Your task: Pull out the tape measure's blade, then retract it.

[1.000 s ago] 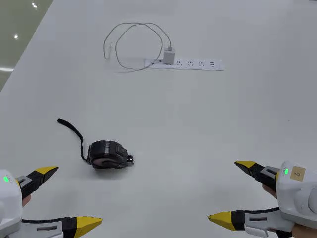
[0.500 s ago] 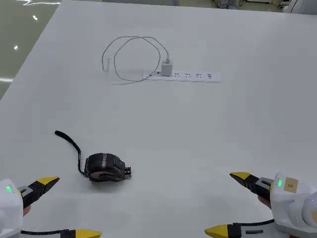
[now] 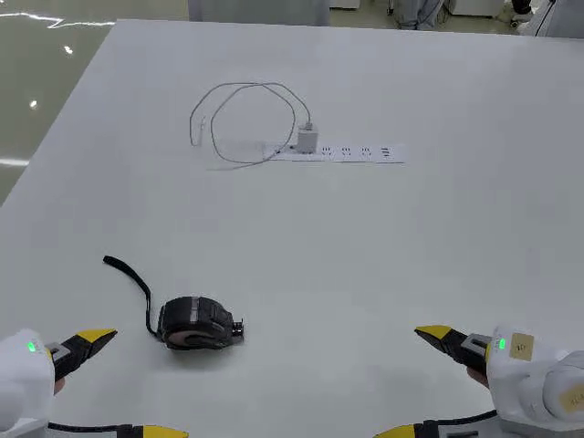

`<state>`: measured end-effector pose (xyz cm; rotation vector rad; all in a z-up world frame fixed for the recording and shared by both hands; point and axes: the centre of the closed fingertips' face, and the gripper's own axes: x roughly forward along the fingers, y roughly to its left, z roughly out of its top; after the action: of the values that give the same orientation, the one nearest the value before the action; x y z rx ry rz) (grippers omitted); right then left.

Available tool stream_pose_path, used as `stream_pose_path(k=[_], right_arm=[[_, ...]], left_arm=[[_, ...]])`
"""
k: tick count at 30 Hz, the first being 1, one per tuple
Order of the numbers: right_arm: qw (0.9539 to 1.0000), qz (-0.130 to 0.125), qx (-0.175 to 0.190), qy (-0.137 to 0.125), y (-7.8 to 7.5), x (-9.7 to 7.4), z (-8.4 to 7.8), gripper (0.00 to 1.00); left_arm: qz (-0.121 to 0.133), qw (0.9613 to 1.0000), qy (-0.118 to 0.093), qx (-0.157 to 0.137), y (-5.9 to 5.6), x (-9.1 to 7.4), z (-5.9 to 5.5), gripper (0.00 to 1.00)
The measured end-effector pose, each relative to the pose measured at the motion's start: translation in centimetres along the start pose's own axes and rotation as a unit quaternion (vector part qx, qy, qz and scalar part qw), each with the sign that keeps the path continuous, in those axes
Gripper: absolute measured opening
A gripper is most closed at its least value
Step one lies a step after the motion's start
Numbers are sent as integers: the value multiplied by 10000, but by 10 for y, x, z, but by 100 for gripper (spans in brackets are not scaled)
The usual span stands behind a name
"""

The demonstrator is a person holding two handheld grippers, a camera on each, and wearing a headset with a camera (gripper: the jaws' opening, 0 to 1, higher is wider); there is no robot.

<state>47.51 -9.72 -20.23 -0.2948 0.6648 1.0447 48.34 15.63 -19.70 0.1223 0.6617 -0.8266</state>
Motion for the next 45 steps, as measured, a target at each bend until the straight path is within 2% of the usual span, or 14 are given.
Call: stream_pose_path(k=[12,21,29,45], right_arm=[[9997,204,-118,95,1,12,0,85],[9989,350,-255,183,1,20,2,85],[9981,449,-355,231,-1,28,6,84],[9963,633,-485,329,-1,42,7,83]], left_arm=[[-168,9994,171,263,7,11,3,97],[-325,9975,339,519,9,17,4,96],[-382,9960,454,674,15,22,6,94],[-594,9892,785,1089,20,36,5,88]])
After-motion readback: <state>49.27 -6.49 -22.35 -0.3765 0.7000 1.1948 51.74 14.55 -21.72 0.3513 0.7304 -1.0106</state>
